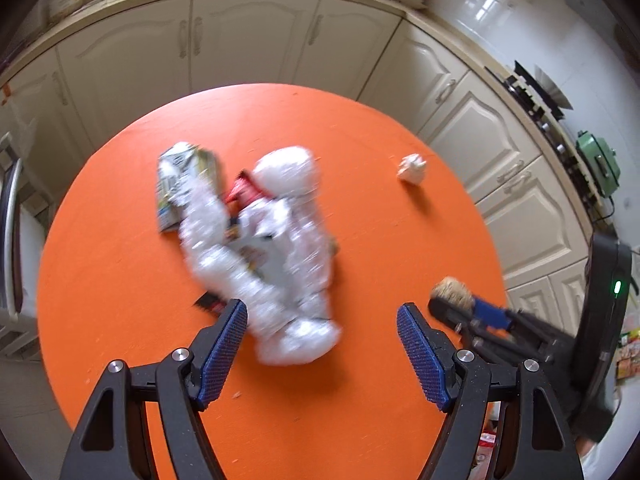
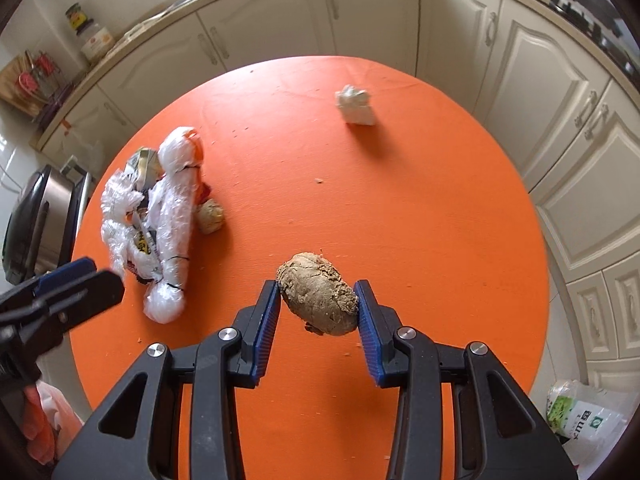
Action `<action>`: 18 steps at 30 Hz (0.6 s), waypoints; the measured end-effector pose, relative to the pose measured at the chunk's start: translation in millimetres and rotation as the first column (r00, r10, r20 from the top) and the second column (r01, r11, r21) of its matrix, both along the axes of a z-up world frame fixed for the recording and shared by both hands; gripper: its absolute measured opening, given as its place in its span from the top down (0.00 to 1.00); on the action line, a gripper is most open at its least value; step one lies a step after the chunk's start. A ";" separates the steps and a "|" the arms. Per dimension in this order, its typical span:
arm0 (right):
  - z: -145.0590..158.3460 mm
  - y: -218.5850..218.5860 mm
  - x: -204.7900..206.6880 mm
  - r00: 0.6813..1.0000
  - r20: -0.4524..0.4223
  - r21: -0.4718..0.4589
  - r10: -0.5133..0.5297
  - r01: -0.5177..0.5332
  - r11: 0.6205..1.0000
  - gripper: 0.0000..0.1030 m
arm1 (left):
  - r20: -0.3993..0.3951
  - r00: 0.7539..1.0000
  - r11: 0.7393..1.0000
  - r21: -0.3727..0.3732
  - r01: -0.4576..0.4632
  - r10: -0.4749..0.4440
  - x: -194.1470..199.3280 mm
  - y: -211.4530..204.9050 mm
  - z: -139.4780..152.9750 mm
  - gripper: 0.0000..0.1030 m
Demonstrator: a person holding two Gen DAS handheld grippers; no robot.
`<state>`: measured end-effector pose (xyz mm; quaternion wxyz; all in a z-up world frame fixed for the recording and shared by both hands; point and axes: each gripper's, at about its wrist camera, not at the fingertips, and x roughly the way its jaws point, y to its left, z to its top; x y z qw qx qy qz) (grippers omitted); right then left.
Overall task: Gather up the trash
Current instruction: 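Grasp the large clear plastic bag with the left tool while the right tool holds the lump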
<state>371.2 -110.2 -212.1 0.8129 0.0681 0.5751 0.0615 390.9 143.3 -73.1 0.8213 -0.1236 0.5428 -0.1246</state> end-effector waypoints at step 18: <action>-7.0 -34.1 -3.0 0.998 -0.012 0.031 -0.056 0.056 0.998 0.62 | -0.115 0.985 0.991 0.052 -0.125 0.130 86.5 8.2 -56.3 0.29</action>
